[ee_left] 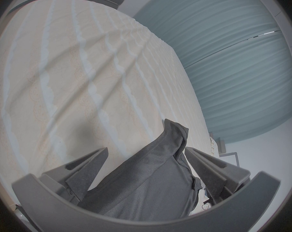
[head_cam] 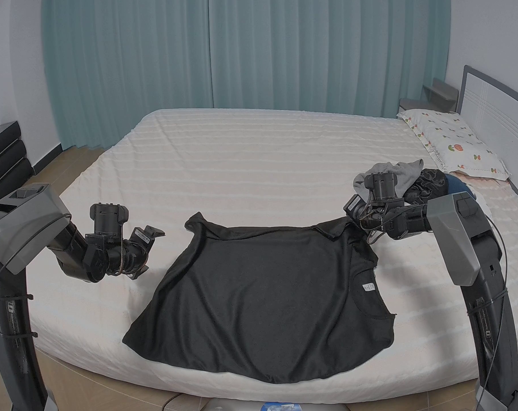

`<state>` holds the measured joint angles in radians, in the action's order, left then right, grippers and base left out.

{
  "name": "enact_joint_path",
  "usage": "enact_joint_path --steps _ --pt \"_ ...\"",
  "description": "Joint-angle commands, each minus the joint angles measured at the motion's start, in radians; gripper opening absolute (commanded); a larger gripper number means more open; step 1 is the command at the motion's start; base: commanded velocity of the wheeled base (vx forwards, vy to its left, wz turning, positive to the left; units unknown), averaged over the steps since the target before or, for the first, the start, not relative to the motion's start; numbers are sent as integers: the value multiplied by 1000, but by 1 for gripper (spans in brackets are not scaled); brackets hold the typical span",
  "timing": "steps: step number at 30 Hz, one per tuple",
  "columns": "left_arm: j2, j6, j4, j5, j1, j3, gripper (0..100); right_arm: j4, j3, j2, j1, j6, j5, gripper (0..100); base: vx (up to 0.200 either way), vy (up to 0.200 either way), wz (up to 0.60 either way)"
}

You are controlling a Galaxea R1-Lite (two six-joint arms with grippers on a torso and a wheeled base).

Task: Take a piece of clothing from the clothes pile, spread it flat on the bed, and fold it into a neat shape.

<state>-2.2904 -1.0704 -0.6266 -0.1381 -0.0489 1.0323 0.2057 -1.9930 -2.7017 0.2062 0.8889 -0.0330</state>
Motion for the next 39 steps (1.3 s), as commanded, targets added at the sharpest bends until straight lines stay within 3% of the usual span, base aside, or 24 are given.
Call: enact_joint_path --steps 1,5,13,14,18,21,24,27,32,39 --pt "0 0 -1 0 0 -2 100 112 -7 -20 -2 -2 -7 0 0 0 0" --pt "0 -2 -1 0 0 -2 100 254 -7 -29 -2 -8 -33 0 0 0 0" --pt "14 4 -78 2 1 -67 100 231 59 36 -27 -30 -36 0 0 0 0" --pt "23 6 -110 2 1 -94 100 235 120 71 -33 -39 -28 100 0 0 0" --pt "43 10 -176 2 0 -144 100 258 284 158 -53 -53 16 100 0 0 0" --pt "66 23 -214 2 0 -187 100 359 488 252 -82 -76 108 100 0 0 0" --pt "75 37 -214 2 0 -202 100 406 583 293 -93 -84 153 100 0 0 0" --pt "80 98 -214 2 0 -236 100 445 757 367 -116 -122 231 100 0 0 0" --pt "78 116 -214 2 -5 -245 100 492 858 381 -128 -151 248 100 0 0 0" --pt "66 115 -214 2 -6 -235 100 552 962 401 -131 -107 281 100 0 0 0"
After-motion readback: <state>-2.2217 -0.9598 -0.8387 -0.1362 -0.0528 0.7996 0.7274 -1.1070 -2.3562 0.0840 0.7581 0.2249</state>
